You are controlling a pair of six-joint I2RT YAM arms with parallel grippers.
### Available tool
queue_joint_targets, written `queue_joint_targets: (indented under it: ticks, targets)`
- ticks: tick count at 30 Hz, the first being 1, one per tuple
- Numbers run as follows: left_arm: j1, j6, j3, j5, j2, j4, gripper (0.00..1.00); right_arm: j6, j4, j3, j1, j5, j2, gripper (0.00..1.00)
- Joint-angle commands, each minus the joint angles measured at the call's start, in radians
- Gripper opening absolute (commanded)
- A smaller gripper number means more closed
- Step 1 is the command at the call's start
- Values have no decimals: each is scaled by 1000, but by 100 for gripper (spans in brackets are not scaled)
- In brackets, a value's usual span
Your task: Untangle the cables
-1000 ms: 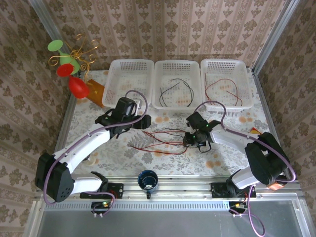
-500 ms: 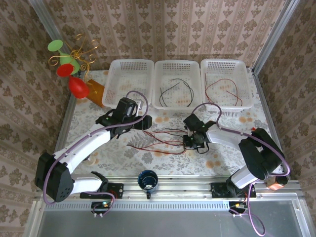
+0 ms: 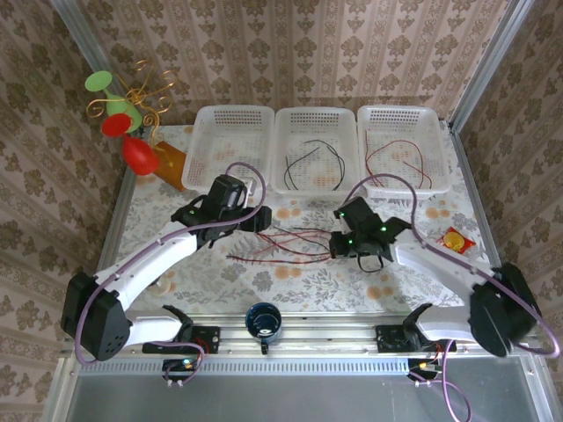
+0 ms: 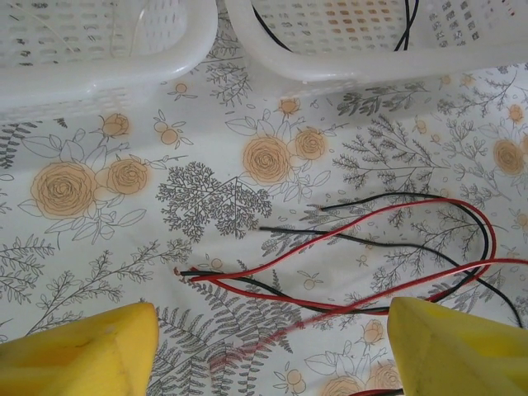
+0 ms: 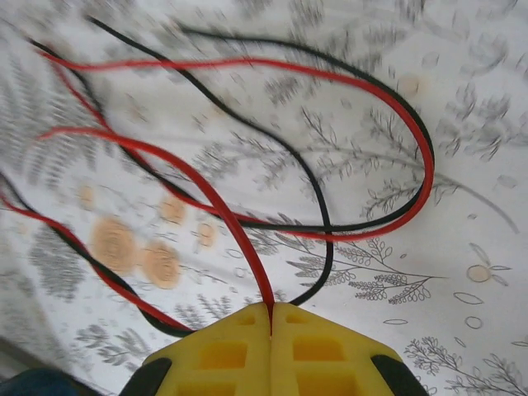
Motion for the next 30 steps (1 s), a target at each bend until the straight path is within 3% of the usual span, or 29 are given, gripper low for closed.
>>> queue_joint_targets:
  ticks: [1, 8, 13, 23, 30]
  targets:
    - [-7, 21, 10, -13, -27, 4, 74, -31, -38, 37, 3, 74, -92, 0]
    - [-17, 48, 16, 87, -17, 39, 73, -84, -82, 75, 1, 130, -184, 0]
    - [-68, 60, 42, 191, 31, 85, 72, -79, 4, 47, 1, 101, -230, 0]
    - [-110, 80, 93, 217, 19, 168, 70, -121, 56, 114, -1, 170, -278, 0]
    - [-152, 135, 135, 213, -16, 168, 71, -145, 109, 142, -2, 107, -255, 0]
